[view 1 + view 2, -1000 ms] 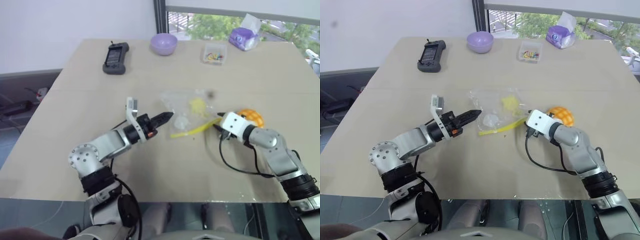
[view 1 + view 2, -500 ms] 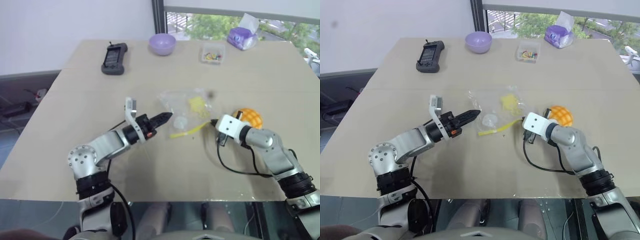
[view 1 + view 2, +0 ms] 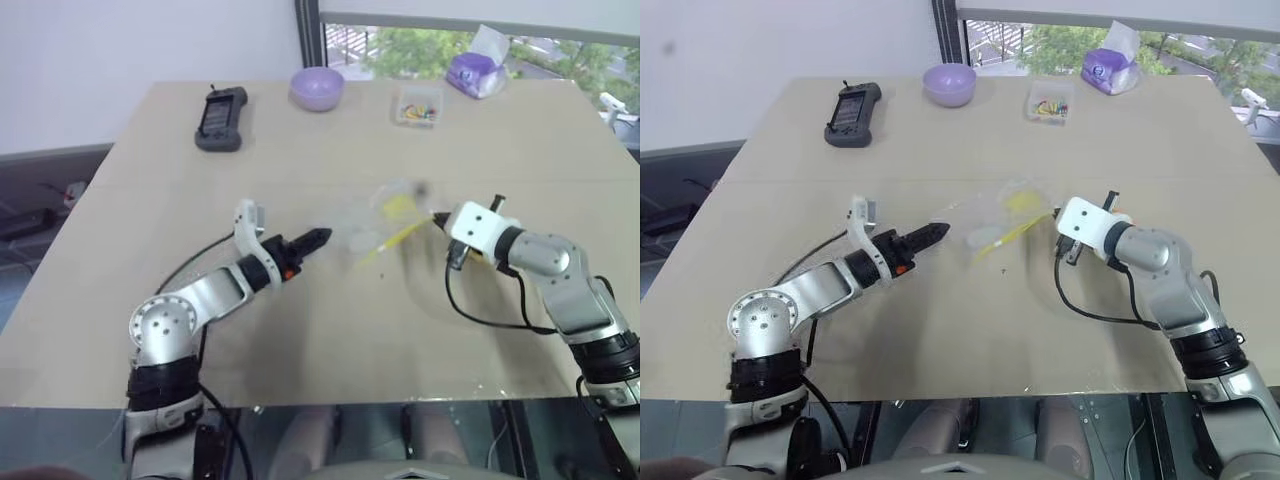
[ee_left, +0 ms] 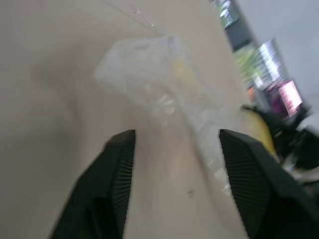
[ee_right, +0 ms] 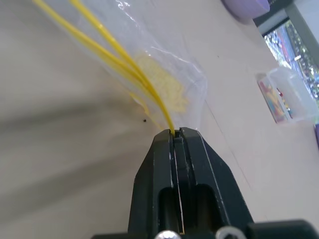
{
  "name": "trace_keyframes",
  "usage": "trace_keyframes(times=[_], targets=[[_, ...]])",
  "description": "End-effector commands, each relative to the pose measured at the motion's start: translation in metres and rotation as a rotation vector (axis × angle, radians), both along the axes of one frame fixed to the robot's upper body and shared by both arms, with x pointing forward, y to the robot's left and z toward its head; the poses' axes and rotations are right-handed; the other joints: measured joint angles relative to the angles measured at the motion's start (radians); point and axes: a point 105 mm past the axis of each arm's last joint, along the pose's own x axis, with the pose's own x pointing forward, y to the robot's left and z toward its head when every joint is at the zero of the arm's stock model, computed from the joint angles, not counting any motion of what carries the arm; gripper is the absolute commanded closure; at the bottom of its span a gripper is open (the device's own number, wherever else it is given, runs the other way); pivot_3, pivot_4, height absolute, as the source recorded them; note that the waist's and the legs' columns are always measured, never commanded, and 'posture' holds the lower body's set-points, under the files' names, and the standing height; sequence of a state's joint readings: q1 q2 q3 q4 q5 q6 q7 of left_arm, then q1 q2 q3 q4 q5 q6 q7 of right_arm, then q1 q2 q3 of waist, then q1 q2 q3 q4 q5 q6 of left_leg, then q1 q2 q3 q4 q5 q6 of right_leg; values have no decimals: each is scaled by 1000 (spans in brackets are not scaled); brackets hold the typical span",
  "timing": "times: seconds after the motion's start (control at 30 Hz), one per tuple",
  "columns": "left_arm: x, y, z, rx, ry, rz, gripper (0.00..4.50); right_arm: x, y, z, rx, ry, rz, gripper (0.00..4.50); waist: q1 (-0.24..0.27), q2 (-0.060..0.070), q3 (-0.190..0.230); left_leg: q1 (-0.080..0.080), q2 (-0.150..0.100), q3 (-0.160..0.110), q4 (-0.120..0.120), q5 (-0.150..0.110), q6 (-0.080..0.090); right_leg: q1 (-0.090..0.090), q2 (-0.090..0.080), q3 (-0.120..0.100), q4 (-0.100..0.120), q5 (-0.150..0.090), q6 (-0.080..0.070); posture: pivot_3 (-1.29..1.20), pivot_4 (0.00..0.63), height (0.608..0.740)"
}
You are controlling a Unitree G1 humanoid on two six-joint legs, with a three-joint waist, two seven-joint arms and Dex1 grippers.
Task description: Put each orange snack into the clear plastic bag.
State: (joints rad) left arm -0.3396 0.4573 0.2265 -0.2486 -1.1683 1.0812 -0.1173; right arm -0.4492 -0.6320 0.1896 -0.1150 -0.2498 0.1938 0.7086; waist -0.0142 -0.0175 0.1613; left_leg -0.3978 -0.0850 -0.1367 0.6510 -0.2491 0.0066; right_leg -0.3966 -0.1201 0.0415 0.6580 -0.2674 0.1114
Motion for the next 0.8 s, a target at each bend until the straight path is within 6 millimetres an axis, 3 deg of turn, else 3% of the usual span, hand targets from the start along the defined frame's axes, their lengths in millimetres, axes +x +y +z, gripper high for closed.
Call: trace_keyframes(times=[0.03, 0.2, 0.37, 0.63, 0.8], targets=[[-18, -13, 32, 121, -241, -157, 1878, 1, 10, 20, 7, -49, -3, 4500, 0, 0, 0, 0, 0, 1, 0, 0, 0, 0, 0, 0, 0, 0, 0, 0, 150, 740], [-33, -30, 47, 367, -472, -326, 1878, 2, 27, 13, 7, -18, 4, 4500, 0, 1, 0, 0, 1, 1, -1, 0, 0, -1, 0, 1, -1, 0, 0, 0, 150, 740], [-44, -40, 39, 570, -614, -474, 1878, 3, 44, 5, 4, 17, 10, 4500, 0, 2, 1, 0, 1, 2, -2, 0, 0, -1, 0, 1, -1, 0, 0, 0, 150, 740], [-19, -23, 11, 1013, -716, -467, 1878, 6, 58, 9, 29, 21, 20, 4500, 0, 2, 2, -1, 0, 2, -3, 0, 0, -2, 1, 1, -1, 0, 0, 0, 150, 740], [-8, -18, 14, 1103, -779, -386, 1878, 7, 56, 8, 38, 21, 10, 4500, 0, 3, 2, -1, 0, 2, -3, 0, 0, -3, 1, 1, -1, 0, 0, 0, 150, 740]])
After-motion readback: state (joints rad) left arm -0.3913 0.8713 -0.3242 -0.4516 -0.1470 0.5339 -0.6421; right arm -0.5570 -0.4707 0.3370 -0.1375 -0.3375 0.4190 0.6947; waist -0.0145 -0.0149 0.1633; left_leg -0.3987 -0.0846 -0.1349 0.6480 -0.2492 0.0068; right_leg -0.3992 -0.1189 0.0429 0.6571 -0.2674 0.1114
